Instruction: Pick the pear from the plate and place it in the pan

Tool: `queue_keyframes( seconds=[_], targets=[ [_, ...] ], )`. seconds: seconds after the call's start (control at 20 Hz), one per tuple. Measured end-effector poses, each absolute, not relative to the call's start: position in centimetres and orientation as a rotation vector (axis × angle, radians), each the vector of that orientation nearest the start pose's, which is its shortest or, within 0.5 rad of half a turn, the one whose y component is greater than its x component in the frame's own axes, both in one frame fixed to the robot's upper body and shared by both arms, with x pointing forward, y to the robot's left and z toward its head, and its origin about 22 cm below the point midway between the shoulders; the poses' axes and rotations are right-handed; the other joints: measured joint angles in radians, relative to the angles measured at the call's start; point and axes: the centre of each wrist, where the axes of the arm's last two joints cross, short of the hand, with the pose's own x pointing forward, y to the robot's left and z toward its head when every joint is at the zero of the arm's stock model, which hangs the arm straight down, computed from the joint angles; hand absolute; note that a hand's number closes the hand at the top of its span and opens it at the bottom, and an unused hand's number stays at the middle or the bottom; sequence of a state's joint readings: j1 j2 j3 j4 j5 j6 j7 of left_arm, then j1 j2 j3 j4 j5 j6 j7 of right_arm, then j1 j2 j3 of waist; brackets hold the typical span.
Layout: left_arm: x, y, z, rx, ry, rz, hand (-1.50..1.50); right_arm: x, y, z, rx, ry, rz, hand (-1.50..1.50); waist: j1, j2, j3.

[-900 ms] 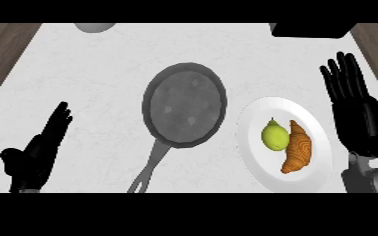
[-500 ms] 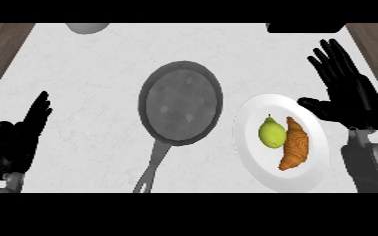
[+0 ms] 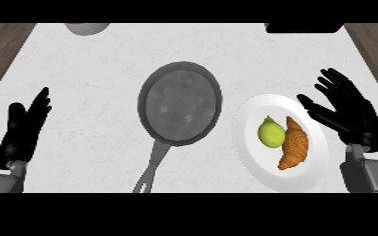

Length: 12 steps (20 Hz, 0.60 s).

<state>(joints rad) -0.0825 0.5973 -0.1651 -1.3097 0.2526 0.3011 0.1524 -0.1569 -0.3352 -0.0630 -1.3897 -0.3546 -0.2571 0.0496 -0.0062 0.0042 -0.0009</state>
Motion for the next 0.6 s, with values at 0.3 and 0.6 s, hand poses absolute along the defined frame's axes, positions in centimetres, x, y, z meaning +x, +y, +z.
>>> queue_keyframes(
  seconds=[0.3, 0.6],
  targets=[
    [26.1, 35.4, 0.8, 0.490, -1.205, -0.097, 0.00, 29.1, -33.6, 6.8, -0.259, -1.432, -0.026, -1.50, 0.004, -0.004, 0.000],
    [27.0, 34.5, 0.9, 0.479, -1.209, -0.111, 0.00, 31.7, -34.0, 12.4, -0.340, -1.236, 0.336, -1.50, 0.025, 0.000, -0.002]
  ],
)
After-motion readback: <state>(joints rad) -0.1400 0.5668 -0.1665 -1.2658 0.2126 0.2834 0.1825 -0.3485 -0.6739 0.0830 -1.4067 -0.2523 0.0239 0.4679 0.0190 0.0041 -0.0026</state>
